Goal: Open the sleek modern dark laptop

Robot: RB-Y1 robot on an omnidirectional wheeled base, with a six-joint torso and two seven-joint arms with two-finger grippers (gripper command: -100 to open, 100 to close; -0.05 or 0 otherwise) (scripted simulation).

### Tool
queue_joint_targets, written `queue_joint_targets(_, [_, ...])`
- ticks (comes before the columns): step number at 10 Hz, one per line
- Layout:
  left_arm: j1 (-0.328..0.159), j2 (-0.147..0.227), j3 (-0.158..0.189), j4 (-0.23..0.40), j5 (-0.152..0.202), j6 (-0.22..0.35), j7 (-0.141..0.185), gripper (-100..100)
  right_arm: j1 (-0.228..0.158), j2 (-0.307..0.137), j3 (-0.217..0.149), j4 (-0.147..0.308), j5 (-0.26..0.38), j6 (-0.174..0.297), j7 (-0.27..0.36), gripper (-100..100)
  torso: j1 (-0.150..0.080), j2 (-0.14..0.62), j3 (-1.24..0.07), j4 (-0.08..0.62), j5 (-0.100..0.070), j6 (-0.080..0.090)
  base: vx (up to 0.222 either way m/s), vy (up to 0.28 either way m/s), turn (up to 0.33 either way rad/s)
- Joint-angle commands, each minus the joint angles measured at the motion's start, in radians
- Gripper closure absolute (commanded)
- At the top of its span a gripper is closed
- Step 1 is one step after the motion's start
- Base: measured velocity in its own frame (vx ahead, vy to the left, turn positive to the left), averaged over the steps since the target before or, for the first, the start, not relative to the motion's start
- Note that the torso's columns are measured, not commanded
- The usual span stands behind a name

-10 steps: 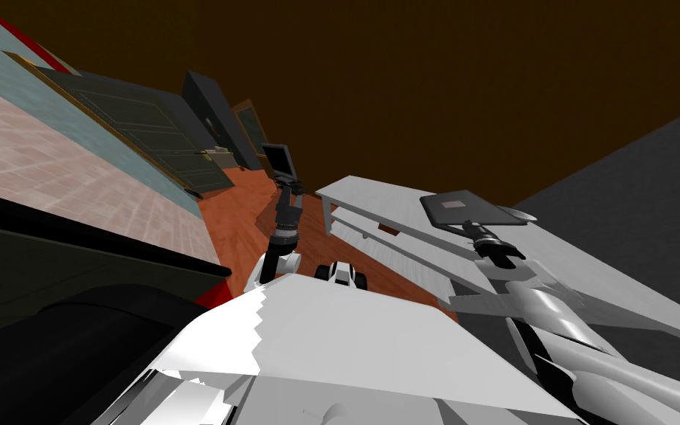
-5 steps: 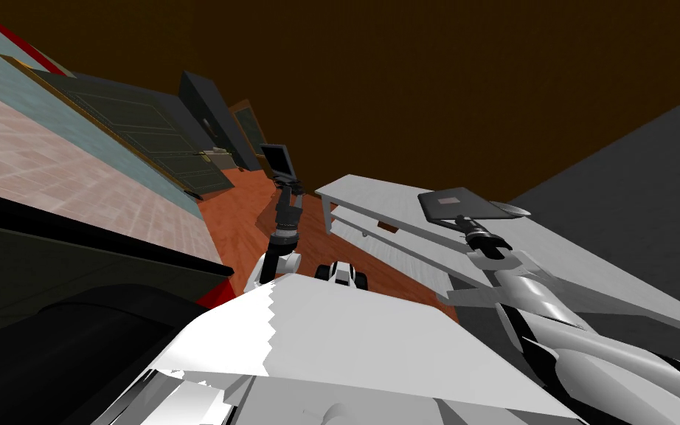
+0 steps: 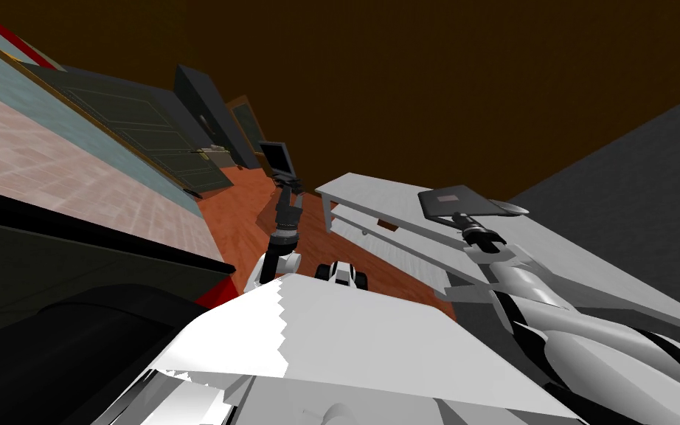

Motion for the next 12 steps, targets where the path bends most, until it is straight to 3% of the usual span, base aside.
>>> queue_joint_targets(1, [0.0,0.0,0.0,0.0,0.0,0.0,0.0,0,-0.064,0.003,0.007,0.063,0.002,-0.004,0.003,100,0.001,-0.002,-0.002,0.001,0.002,0.0,-0.005,0.008,0.0])
queue_joint_targets(2, [0.0,0.0,0.0,0.0,0.0,0.0,0.0,0,-0.064,0.003,0.007,0.087,0.002,-0.004,0.003,100,0.002,-0.003,-0.002,0.001,0.003,0.0,0.006,0.008,0.008])
queue_joint_targets(3, [0.0,0.0,0.0,0.0,0.0,0.0,0.0,0,-0.061,0.004,0.006,0.077,0.001,-0.009,0.005,100,0.0,-0.003,-0.002,0.001,0.002,0.001,0.0,0.0,0.0])
queue_joint_targets(4, [0.0,0.0,0.0,0.0,0.0,0.0,0.0,0,-0.056,0.041,-0.013,0.086,-0.026,-0.026,-0.009,100,-0.001,-0.002,-0.002,0.001,0.001,0.0,0.015,-0.037,-0.055])
queue_joint_targets(6, [0.0,0.0,0.0,0.0,0.0,0.0,0.0,0,-0.054,0.059,-0.023,0.089,-0.04,-0.033,-0.016,100,-0.007,-0.004,-0.003,-0.003,-0.004,0.001,0.015,-0.052,-0.027])
queue_joint_targets(8, [0.0,0.0,0.0,0.0,0.0,0.0,0.0,0,-0.045,0.114,-0.05,0.097,-0.081,-0.054,-0.038,100,-0.008,-0.005,-0.003,-0.005,-0.006,0.002,0.012,-0.066,-0.034])
queue_joint_targets(9, [0.0,0.0,0.0,0.0,0.0,0.0,0.0,0,-0.045,0.114,-0.05,0.078,-0.081,-0.054,-0.038,100,-0.009,-0.005,-0.003,-0.007,-0.008,0.004,0.011,-0.041,-0.028])
queue_joint_targets(11, [0.0,0.0,0.0,0.0,0.0,0.0,0.0,0,-0.045,0.114,-0.05,0.088,-0.081,-0.054,-0.038,100,-0.008,-0.007,-0.004,-0.007,-0.007,0.002,-0.003,-0.004,-0.006])
queue_joint_targets(12, [0.0,0.0,0.0,0.0,0.0,0.0,0.0,0,-0.076,0.07,-0.026,0.068,-0.078,-0.01,-0.079,-100,-0.007,-0.007,-0.005,-0.006,-0.006,0.002,-0.079,-0.002,0.183])
